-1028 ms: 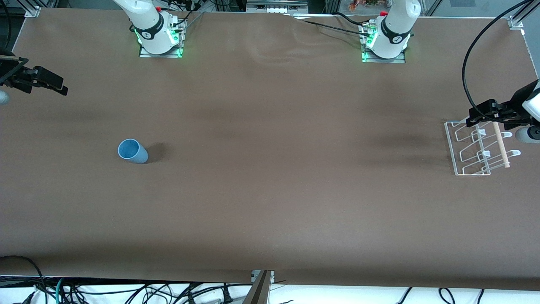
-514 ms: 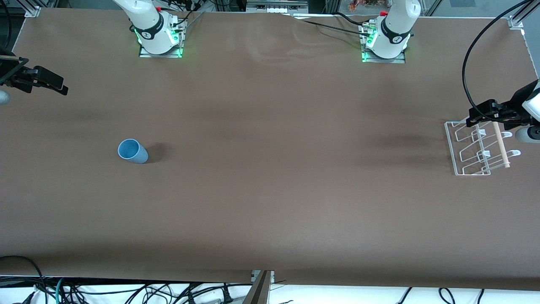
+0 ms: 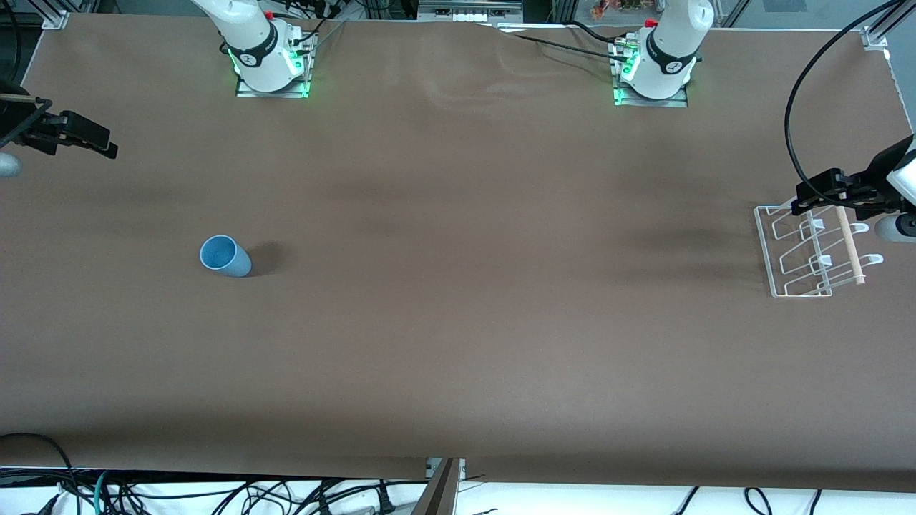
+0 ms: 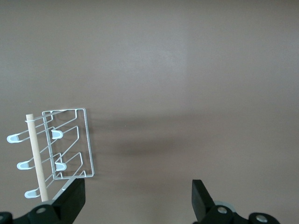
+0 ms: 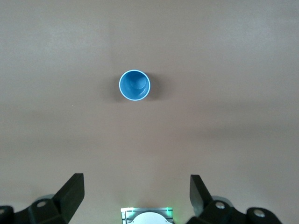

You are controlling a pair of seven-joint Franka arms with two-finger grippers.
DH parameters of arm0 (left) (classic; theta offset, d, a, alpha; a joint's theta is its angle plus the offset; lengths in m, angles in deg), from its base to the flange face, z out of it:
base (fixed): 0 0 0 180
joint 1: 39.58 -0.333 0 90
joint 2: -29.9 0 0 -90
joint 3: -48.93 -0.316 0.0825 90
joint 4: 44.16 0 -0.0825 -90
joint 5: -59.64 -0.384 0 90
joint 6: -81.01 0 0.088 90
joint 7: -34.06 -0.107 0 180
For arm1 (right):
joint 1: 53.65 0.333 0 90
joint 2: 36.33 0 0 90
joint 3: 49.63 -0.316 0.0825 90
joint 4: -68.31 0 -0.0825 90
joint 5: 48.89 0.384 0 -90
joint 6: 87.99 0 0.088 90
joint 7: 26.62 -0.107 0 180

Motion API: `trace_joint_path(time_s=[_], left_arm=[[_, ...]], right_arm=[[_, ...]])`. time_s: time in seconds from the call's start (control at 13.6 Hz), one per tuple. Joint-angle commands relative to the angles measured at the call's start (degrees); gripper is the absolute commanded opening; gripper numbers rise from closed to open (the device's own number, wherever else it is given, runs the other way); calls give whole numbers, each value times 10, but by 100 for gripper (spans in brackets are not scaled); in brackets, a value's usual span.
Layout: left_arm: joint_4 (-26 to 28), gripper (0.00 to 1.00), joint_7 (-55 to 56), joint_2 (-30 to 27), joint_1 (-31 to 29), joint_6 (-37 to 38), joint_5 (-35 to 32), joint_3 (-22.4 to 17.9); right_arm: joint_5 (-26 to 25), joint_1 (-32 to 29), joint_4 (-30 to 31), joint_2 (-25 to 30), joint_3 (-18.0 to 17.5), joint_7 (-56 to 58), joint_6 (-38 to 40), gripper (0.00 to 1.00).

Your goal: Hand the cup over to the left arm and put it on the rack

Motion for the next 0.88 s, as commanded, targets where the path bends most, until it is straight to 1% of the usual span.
trace_joint_path(time_s=[0.0, 0.37, 0.51, 0.59, 0.81], left_arm=[[-21, 100, 4, 9, 0, 16, -2, -1], [-21, 100, 4, 9, -1, 16, -1, -1], [-21, 100, 4, 9, -1, 16, -1, -1], [-21, 100, 4, 9, 0, 16, -2, -1], [-21, 100, 4, 9, -5, 16, -1, -1]], right_arm=[[2, 2, -15, -13, -1, -10, 4, 100], [1, 0, -17, -37, 1, 5, 2, 100], [-1, 1, -17, -66, 1, 5, -5, 100], [-3, 1, -17, -85, 1, 5, -18, 100], [-5, 5, 0, -125, 0, 5, -98, 100]])
